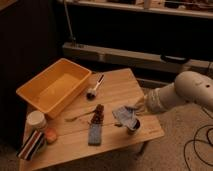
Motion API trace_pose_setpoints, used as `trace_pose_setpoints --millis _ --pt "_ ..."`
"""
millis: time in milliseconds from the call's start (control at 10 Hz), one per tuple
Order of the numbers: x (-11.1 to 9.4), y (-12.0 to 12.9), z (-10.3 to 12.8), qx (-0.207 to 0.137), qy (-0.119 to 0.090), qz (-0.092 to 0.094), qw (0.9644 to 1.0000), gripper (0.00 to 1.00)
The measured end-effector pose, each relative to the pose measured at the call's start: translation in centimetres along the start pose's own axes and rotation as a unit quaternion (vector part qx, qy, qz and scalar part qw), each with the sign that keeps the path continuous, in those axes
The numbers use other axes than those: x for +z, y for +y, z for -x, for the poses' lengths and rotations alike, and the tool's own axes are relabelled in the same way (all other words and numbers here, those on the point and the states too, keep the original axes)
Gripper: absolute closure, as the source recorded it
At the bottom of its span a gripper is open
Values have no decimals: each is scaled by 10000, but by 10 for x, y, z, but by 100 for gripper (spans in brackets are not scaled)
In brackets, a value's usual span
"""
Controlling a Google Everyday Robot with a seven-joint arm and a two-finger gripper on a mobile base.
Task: Place towel in metal cup
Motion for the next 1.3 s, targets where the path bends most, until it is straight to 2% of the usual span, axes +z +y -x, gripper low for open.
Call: trace_pose_setpoints --millis 200,400,600,800,900,1000,1300 --pt "1 1 -1 26 -23 27 10000 100" --pt "14 6 3 122 -119 185 9997 100" --pt "37 17 -2 193 1 288 9994 100" --pt "44 23 -12 304 113 336 9989 100" --pt "45 24 -19 412 99 357 9985 100" --pt "47 27 -29 561 46 372 9977 100" --pt "48 34 -59 1086 -520 392 9920 100"
